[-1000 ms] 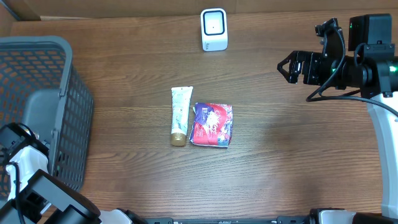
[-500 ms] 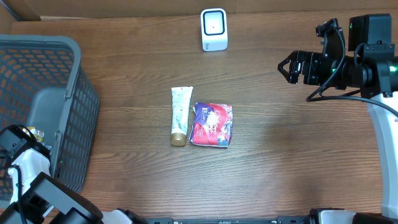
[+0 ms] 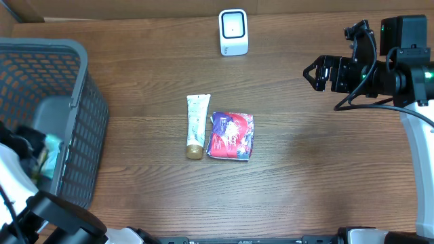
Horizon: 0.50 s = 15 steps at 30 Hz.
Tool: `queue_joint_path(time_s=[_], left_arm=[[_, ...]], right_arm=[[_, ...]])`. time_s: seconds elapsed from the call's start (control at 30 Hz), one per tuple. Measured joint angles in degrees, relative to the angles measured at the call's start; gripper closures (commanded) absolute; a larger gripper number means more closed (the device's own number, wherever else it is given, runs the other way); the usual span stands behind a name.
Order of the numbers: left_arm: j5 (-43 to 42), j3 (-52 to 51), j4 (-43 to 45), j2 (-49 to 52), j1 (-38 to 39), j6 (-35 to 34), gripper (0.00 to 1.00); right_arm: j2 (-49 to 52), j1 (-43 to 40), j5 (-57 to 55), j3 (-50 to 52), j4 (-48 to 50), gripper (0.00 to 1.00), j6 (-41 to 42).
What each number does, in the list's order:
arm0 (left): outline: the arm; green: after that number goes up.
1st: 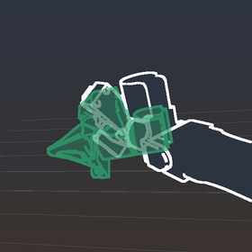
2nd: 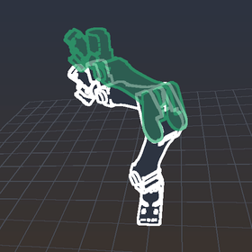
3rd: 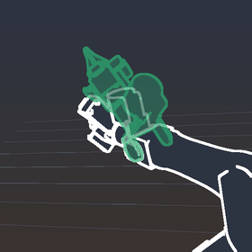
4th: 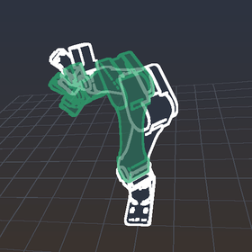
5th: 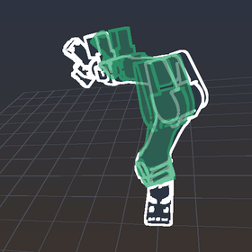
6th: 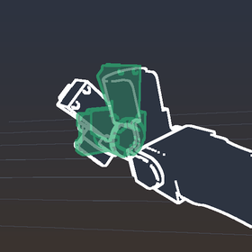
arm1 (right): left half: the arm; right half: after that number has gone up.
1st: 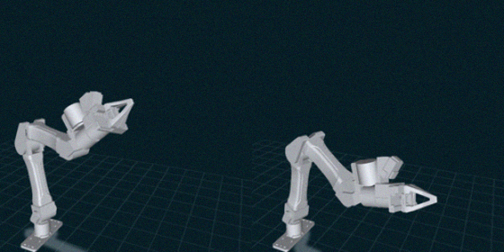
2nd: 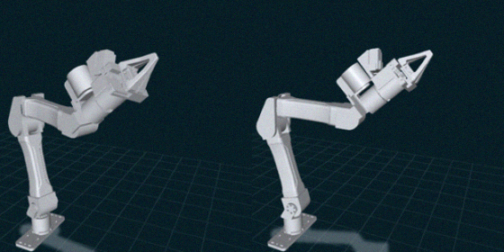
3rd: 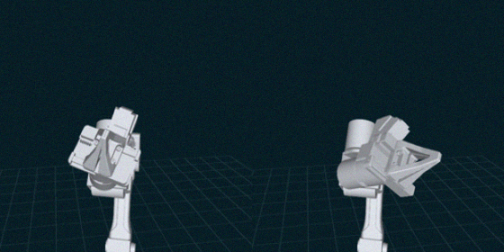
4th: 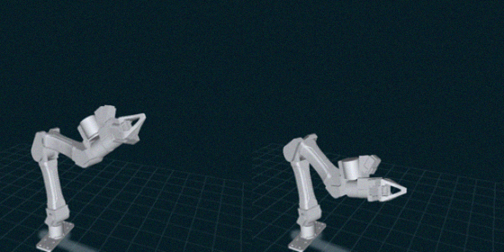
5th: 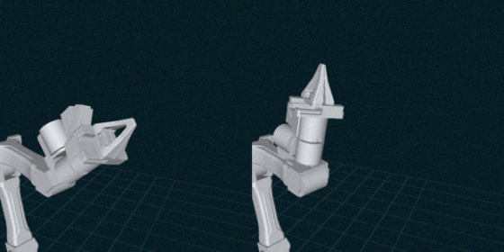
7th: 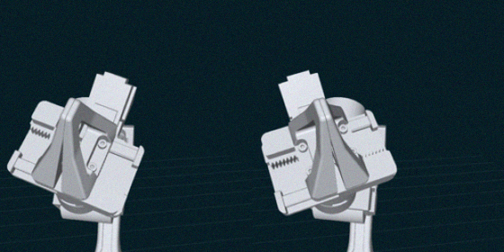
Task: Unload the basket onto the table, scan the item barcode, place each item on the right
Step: 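Reach into the basket and grasp the mint-green wipes packet with left gripper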
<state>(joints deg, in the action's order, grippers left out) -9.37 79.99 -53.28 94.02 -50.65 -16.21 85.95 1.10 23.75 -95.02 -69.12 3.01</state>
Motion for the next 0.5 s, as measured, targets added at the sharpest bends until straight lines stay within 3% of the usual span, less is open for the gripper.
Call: queue_joint_path(time_s=[0.23,0.33,0.4,0.5], left_arm=[[-3.8,18.8,-12.1,0.0,0.4,0.1,0.96],[-4.3,22.3,-12.8,-0.3,1.5,2.2,0.59],[-4.6,22.6,-13.2,-0.3,2.1,3.8,0.47],[-4.6,22.6,-14.0,0.5,2.7,7.6,0.38]], right_arm=[[0.0,0.0,0.0,0.0,0.0,0.0,0.0],[0.0,0.0,0.0,0.0,0.0,0.0,0.0],[0.0,0.0,0.0,0.0,0.0,0.0,0.0],[0.0,0.0,0.0,0.0,0.0,0.0,0.0]])
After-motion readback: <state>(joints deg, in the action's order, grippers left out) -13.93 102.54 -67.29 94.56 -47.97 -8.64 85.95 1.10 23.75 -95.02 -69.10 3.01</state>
